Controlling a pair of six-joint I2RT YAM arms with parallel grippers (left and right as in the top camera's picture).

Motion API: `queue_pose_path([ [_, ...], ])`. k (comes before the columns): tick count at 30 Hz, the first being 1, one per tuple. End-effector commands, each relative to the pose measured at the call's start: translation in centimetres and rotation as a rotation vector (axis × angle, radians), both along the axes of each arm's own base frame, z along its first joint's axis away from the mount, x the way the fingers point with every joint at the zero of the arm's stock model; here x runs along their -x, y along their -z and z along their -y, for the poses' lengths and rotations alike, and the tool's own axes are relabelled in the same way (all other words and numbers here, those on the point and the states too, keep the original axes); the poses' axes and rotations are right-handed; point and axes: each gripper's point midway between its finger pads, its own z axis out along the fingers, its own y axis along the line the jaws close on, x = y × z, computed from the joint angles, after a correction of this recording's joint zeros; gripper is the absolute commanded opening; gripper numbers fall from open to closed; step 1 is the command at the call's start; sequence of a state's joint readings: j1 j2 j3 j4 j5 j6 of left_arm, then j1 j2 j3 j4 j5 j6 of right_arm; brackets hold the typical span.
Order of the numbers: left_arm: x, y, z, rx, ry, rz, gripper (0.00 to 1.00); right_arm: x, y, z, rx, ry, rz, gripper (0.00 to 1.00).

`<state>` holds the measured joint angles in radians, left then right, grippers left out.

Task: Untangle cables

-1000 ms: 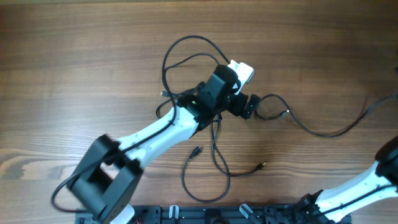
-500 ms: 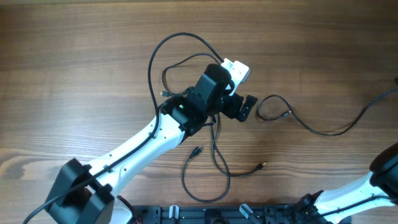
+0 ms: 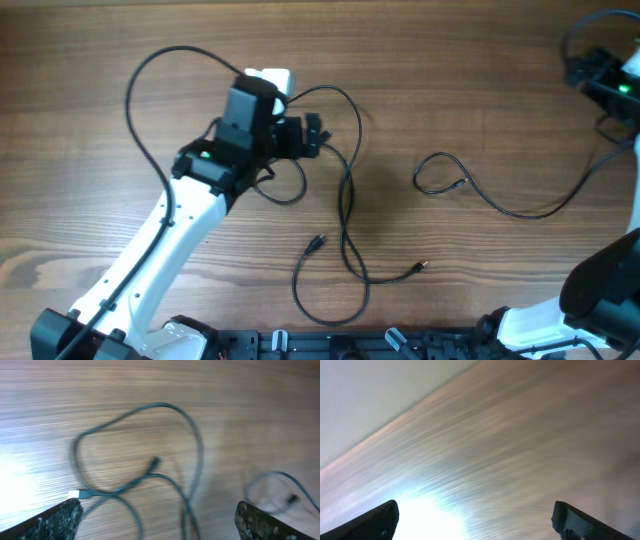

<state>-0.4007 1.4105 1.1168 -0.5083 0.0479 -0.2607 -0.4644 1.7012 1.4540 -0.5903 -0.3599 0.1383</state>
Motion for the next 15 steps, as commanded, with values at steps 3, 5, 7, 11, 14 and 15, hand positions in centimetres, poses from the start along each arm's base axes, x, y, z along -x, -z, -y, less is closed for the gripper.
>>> queue_pose_path([
  [3, -0.4, 0.5, -6.4, -0.054, -0.183, -0.051, 1.0, -1.5, -1.3, -10.1, -0.036, -0.3, 0.037, 1.0],
  [5, -0.5, 0.9, -8.7, -0.072, -0.246, -0.073, 1.0, -1.4, -1.1, -15.0, -0.023, -0.444, 0.032, 1.0],
  [7, -0.5, 1.1, -10.3, -0.086, -0.292, -0.082, 1.0, -0.9, -1.0, -18.9, -0.027, -0.556, 0.028, 1.0],
  [11, -0.7, 1.3, -13.9, -0.061, -0.419, -0.106, 1.0, 1.3, -0.3, -28.0, 0.011, -0.833, 0.022, 1.0],
  [14, -0.7, 1.3, -16.8, -0.019, -0.536, -0.118, 1.0, 3.1, 0.7, -33.6, 0.027, -0.984, 0.011, 1.0],
  [15, -0.7, 1.3, -17.2, -0.017, -0.55, -0.118, 1.0, 3.5, 1.1, -34.9, 0.028, -1.014, 0.005, 1.0],
])
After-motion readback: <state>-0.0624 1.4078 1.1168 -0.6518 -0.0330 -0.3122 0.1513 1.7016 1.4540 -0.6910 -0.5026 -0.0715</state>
